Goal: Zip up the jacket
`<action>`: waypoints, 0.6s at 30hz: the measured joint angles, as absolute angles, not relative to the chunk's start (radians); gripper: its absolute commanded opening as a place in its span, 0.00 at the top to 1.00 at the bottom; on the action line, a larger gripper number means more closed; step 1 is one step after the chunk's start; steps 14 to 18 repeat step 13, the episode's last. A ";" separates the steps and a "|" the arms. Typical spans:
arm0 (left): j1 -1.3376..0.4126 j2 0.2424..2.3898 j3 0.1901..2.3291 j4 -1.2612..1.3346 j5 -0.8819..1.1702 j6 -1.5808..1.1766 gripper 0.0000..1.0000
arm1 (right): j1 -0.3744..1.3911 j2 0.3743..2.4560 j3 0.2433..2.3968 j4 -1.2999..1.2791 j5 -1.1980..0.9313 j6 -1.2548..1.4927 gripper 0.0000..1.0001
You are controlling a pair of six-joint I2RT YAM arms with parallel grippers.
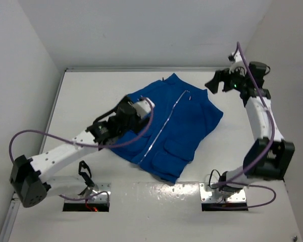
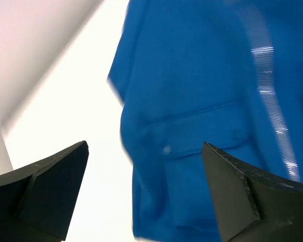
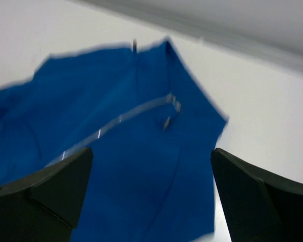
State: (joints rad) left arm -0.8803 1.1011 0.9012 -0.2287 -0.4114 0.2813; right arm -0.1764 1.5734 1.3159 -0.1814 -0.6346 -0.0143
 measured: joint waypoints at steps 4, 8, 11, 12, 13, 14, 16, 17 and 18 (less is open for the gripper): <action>-0.677 1.219 0.986 -0.328 -0.393 0.112 0.00 | -0.235 1.322 1.089 -0.329 -0.650 -0.087 0.01; -0.505 1.306 1.087 -0.421 -0.298 -0.017 0.00 | -0.311 1.164 0.851 -0.465 -0.637 -0.154 0.01; -0.409 1.386 1.155 -0.436 -0.238 -0.093 0.00 | -0.379 1.118 0.736 -0.533 -0.637 -0.184 0.01; -0.387 1.402 1.159 -0.437 -0.227 -0.112 0.00 | -0.404 1.103 0.706 -0.548 -0.636 -0.190 0.01; -0.357 1.415 1.157 -0.439 -0.216 -0.126 0.00 | -0.427 1.088 0.676 -0.550 -0.634 -0.195 0.01; -0.357 1.415 1.157 -0.439 -0.216 -0.126 0.00 | -0.427 1.088 0.676 -0.550 -0.634 -0.195 0.01; -0.357 1.415 1.157 -0.439 -0.216 -0.126 0.00 | -0.427 1.088 0.676 -0.550 -0.634 -0.195 0.01; -0.357 1.415 1.157 -0.439 -0.216 -0.126 0.00 | -0.427 1.088 0.676 -0.550 -0.634 -0.195 0.01; -0.357 1.415 1.157 -0.439 -0.216 -0.126 0.00 | -0.427 1.088 0.676 -0.550 -0.634 -0.195 0.01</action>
